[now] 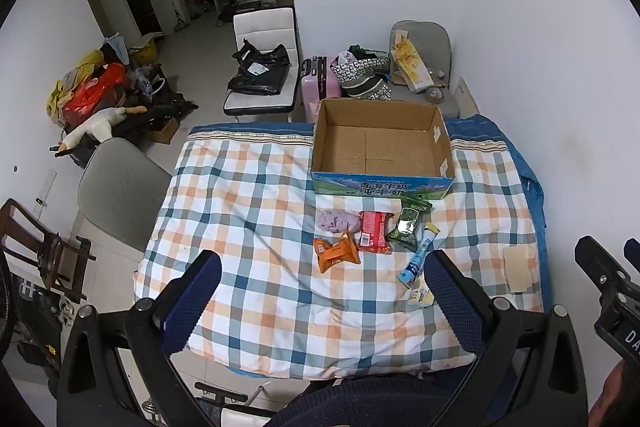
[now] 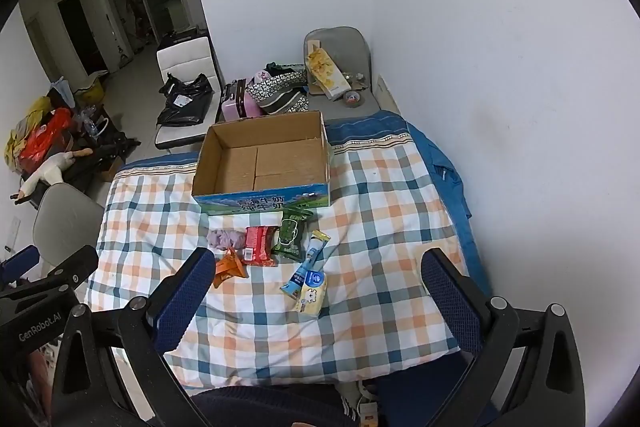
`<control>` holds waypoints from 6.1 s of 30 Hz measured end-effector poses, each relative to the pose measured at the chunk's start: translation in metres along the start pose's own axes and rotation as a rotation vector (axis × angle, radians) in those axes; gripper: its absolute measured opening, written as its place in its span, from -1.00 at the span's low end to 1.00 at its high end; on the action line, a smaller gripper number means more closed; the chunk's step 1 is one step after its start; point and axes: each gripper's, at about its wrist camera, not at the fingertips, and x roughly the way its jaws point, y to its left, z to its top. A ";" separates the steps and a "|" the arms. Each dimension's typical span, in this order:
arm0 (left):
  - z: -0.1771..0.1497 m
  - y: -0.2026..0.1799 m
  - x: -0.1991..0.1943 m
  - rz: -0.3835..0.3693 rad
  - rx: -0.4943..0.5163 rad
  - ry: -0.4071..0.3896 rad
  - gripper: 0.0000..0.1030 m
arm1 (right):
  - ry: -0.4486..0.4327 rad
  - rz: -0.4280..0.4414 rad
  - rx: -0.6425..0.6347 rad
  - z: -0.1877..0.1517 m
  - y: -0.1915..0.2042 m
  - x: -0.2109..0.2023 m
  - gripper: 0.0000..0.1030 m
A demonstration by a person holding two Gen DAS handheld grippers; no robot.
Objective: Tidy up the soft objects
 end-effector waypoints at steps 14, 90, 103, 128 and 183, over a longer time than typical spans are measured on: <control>0.000 0.001 0.000 -0.004 0.000 -0.006 1.00 | -0.009 0.003 0.001 0.003 0.001 0.000 1.00; 0.026 -0.016 0.094 0.016 -0.032 0.116 1.00 | 0.142 0.019 0.066 0.011 0.000 0.099 1.00; -0.009 -0.008 0.302 0.062 -0.030 0.467 1.00 | 0.553 0.053 0.150 -0.052 -0.020 0.369 1.00; -0.050 -0.010 0.480 -0.066 -0.182 0.766 0.55 | 0.897 0.067 0.205 -0.151 -0.011 0.473 0.17; 0.205 -0.086 0.480 -0.326 -0.036 0.517 0.22 | 0.522 0.126 -0.113 0.197 0.050 0.545 -0.13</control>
